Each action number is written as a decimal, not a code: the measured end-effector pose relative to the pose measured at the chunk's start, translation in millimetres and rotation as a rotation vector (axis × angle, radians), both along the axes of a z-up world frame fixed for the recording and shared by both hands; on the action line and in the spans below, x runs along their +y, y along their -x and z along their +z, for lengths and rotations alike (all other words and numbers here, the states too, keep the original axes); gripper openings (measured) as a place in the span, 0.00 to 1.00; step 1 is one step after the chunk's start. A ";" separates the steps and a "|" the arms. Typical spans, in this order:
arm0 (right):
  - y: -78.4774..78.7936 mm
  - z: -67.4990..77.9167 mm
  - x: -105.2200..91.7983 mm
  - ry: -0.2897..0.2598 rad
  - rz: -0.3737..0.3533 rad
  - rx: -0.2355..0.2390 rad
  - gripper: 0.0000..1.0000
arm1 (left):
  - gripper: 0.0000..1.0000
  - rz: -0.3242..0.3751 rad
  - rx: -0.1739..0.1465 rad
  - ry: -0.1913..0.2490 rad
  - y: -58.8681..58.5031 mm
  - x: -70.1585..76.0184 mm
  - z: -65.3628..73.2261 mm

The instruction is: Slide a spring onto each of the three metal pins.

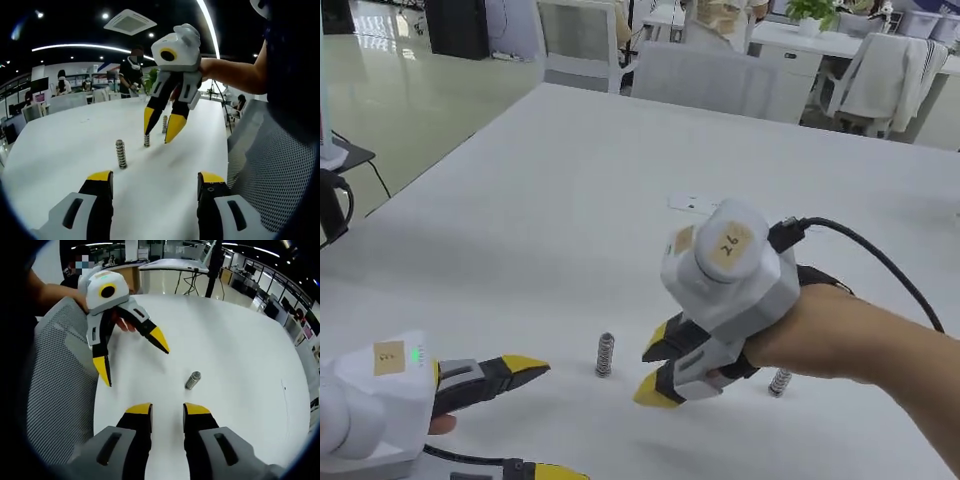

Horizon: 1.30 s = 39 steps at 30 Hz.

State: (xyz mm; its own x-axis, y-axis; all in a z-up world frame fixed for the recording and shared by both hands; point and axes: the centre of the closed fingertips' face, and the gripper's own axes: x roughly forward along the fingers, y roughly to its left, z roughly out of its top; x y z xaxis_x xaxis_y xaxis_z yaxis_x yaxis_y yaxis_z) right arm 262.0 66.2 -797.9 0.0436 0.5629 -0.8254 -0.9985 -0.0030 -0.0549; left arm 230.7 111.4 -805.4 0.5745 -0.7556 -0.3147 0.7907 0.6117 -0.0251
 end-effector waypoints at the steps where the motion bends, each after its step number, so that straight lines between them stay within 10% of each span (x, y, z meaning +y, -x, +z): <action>1: 1.2 0.4 -0.6 -0.007 -0.007 0.004 0.22 | 0.64 0.000 0.000 0.001 -0.1 -0.1 0.1; 39: 12.7 22.7 -114.4 -0.261 -0.390 0.025 0.27 | 0.65 0.000 -0.012 0.015 -3.3 -4.0 10.2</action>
